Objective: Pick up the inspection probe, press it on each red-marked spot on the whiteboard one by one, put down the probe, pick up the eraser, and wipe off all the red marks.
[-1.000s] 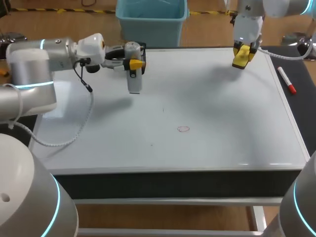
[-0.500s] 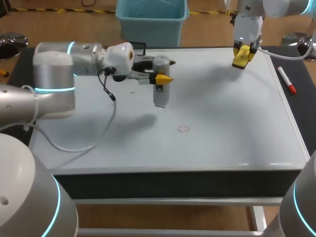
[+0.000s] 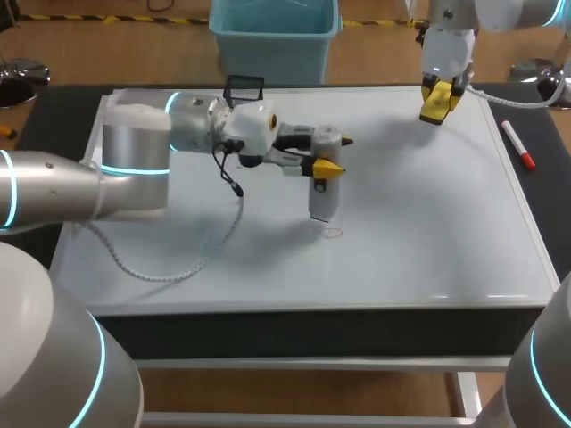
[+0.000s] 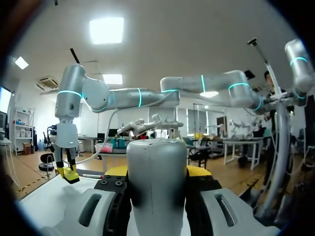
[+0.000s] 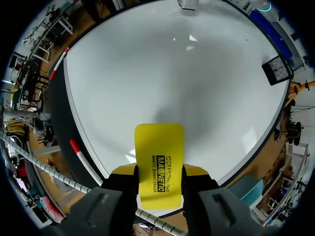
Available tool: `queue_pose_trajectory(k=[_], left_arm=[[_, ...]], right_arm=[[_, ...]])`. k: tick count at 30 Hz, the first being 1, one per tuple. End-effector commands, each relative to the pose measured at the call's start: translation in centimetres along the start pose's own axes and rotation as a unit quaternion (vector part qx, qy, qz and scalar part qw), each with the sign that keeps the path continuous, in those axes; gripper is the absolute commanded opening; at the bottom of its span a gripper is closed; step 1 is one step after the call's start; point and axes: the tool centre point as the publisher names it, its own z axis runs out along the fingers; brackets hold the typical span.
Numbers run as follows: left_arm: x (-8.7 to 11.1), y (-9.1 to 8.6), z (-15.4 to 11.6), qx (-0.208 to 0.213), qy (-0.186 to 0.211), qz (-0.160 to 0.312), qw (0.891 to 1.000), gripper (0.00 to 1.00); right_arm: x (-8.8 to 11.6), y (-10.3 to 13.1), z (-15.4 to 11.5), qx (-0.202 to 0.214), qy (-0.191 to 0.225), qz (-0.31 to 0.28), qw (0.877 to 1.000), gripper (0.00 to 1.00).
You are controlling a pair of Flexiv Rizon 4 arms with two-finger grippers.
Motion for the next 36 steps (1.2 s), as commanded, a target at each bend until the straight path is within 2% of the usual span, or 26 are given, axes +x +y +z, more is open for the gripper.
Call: queue_pose_trajectory(k=[1,21,36], left_arm=[[-0.1,0.7,0.7,0.005,0.015,-0.001,1.000,0.00],[1.1,2.6,1.8,0.000,0.028,-0.011,1.000,0.00],[1.0,3.6,1.5,0.000,0.028,-0.013,1.000,0.00]], right_arm=[[0.0,-0.1,-0.1,0.000,0.002,-0.001,1.000,0.00],[0.0,-0.1,-0.1,0.000,0.002,-0.001,1.000,0.00],[0.0,-0.1,-0.1,0.000,0.002,-0.001,1.000,0.00]])
